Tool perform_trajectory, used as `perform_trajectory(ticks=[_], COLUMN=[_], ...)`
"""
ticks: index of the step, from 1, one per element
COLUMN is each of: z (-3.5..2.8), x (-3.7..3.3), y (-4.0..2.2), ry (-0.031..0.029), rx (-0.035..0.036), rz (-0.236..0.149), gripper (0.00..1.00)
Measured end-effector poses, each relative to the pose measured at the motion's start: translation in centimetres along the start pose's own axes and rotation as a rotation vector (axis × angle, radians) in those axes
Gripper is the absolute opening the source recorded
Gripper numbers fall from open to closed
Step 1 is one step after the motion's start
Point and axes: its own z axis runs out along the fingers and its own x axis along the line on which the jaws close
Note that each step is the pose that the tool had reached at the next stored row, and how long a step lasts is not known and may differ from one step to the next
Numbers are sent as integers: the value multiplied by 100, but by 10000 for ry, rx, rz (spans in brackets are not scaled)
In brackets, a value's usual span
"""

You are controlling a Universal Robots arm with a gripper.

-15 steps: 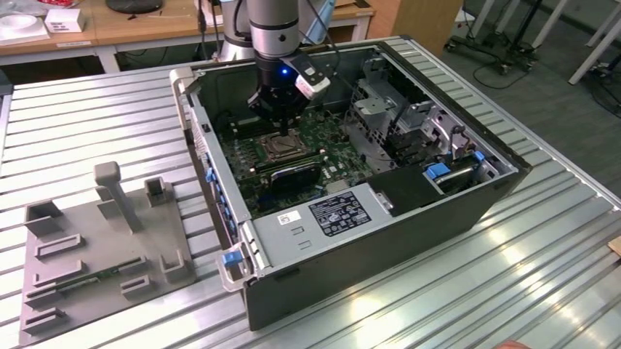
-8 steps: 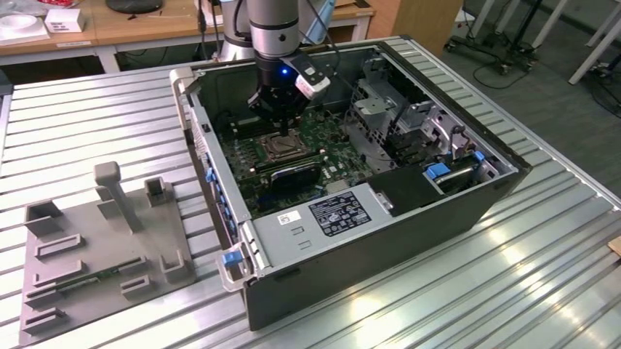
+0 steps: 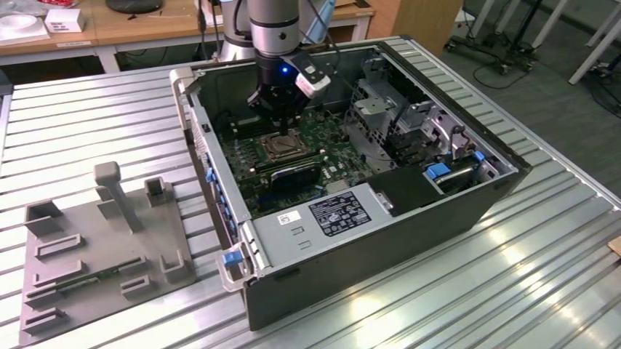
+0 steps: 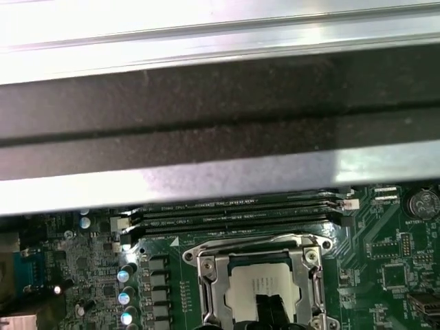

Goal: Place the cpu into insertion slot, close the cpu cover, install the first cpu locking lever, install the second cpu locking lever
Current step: 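Install the second cpu locking lever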

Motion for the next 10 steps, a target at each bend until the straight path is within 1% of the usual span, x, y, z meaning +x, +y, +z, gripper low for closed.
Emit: perform_trajectory(ticks=[2, 4, 5, 7, 9, 10], z=[-30, -59, -66, -73, -73, -74], x=[-5, -8, -10, -13, -14, -15], y=[-2, -4, -8, -20, -33, -41], ry=[69, 124, 147, 203, 244, 264], rx=[6, -2, -46, -209, -418, -500], rz=[-5, -8, -5, 5, 20, 26], gripper=[10, 10, 10, 10, 10, 10])
